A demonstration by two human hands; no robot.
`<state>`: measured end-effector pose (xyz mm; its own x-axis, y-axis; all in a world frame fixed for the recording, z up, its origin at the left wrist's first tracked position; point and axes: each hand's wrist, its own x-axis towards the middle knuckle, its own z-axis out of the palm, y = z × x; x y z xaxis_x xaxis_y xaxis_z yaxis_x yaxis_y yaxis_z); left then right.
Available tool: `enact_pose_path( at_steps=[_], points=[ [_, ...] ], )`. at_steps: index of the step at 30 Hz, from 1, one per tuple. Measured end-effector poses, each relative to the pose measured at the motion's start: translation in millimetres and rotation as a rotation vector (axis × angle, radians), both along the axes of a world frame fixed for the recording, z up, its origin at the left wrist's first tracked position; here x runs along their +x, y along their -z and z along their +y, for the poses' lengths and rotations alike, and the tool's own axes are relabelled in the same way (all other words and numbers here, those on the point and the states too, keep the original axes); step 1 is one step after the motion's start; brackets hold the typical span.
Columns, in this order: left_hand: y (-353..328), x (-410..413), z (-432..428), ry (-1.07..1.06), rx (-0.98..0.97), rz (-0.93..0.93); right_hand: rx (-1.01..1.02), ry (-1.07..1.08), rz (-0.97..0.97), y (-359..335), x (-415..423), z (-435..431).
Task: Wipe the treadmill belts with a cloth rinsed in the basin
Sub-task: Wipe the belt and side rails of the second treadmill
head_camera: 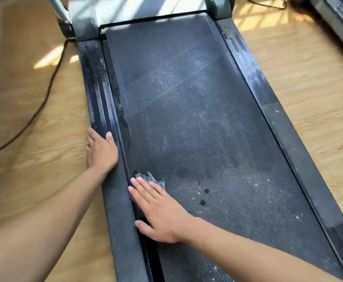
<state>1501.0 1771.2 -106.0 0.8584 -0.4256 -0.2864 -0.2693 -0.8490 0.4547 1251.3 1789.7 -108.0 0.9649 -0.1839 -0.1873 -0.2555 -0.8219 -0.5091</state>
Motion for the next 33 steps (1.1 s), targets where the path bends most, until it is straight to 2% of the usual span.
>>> enact_pose_path(
  at_steps=[2,4,6,8,10,12,14,16,19,20,22,24,27,29,31,33],
  points=[
    [-6,10,0,0.041,0.081,0.117,0.168,0.108,-0.107,-12,-2,-10],
    [-19,21,3,0.093,0.193,0.216,0.199,0.284,-0.178,-24,-3,-21],
    [-38,28,13,0.246,0.291,0.158,0.191,0.436,-0.117,-29,-5,-31],
    [-59,25,30,0.494,0.265,0.018,0.207,0.510,0.020,-30,-4,-38],
    [-81,10,50,0.729,0.171,-0.047,0.209,0.531,0.112,-29,1,-39],
    [-95,-11,73,0.886,0.126,0.001,0.173,0.514,0.133,-31,8,-37],
    [-100,-31,96,0.949,0.098,0.120,0.196,0.498,0.098,-34,10,-35],
    [-106,-49,116,0.955,0.004,0.222,0.351,0.557,0.034,-44,7,-36],
    [-119,-73,128,0.923,-0.146,0.369,0.768,0.769,-0.093,-69,-3,-37],
    [-123,-79,127,0.860,-0.197,0.435,0.850,0.800,-0.151,-78,-7,-36],
    [-134,-86,116,0.630,-0.320,0.645,0.826,0.749,-0.243,-93,-14,-32],
    [-143,-85,102,0.470,-0.386,0.836,0.645,0.622,-0.314,-104,-20,-28],
    [-156,-85,85,0.483,-0.360,0.986,0.389,0.456,-0.450,-116,-24,-27],
    [-159,-88,79,0.493,-0.354,1.055,0.306,0.354,-0.494,-125,-25,-27],
    [-159,-91,76,0.478,-0.370,1.098,0.320,0.342,-0.497,-133,-28,-26],
    [-160,-93,74,0.446,-0.404,1.130,0.454,0.421,-0.470,-141,-33,-25]
  ],
)
